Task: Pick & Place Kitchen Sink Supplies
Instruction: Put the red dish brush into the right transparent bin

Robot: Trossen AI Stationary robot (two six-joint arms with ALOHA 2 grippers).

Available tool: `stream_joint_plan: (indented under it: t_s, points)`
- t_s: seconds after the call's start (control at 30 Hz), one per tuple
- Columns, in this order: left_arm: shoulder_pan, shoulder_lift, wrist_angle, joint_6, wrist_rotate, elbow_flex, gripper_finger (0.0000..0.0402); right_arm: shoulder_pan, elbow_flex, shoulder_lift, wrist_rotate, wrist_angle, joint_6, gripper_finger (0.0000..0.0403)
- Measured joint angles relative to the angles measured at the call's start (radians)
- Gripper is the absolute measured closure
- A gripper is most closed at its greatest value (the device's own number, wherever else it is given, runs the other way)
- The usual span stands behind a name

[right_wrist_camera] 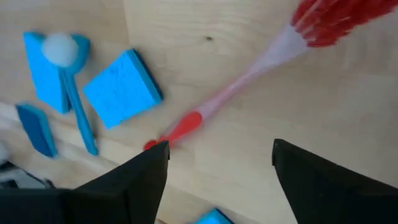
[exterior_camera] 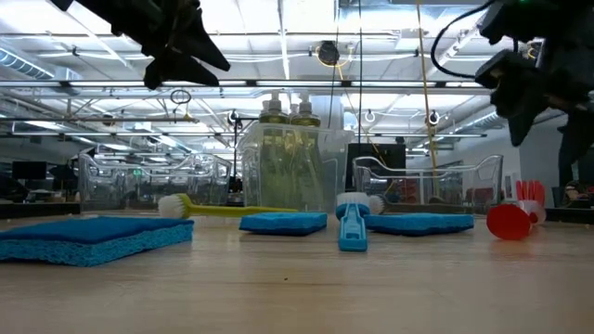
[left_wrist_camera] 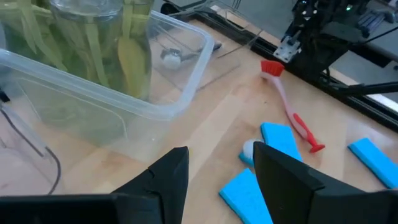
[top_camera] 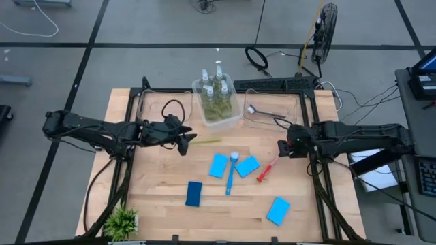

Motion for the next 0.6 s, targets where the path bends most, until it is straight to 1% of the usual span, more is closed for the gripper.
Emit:
stream_joint_plan:
  t_s: [0.07, 0.17, 0.23, 0.37, 0.47, 0.53, 0.6]
  points:
    - [0.0, 0.0, -0.011, 0.001, -0.004, 0.0, 0.022, 0.003, -0.044, 0.0, 0.022, 0.089, 0.042, 0.0126]
    - [0.0, 0.0, -0.028, 0.006, -0.004, 0.0, 0.0219, 0.013, -0.111, 0.0, 0.084, 0.227, 0.109, 0.013]
    - [0.0, 0.0, -0.039, 0.008, -0.005, 0.0, 0.0219, 0.021, -0.152, 0.0, 0.108, 0.286, 0.151, 0.0134]
    - [0.0, 0.0, -0.045, 0.009, -0.004, 0.0, 0.022, 0.05, -0.211, 0.0, 0.079, 0.314, 0.213, 0.0142]
    - [0.0, 0.0, -0.047, 0.012, -0.004, 0.0, 0.022, 0.083, -0.217, 0.0, 0.058, 0.319, 0.246, 0.0144]
    - [0.0, 0.0, -0.049, 0.012, -0.004, 0.001, 0.0219, 0.102, -0.217, 0.0, 0.082, 0.32, 0.266, 0.0144]
    - [0.0, 0.0, -0.057, 0.013, -0.004, 0.001, 0.022, 0.115, -0.217, 0.0, 0.133, 0.31, 0.285, 0.0144]
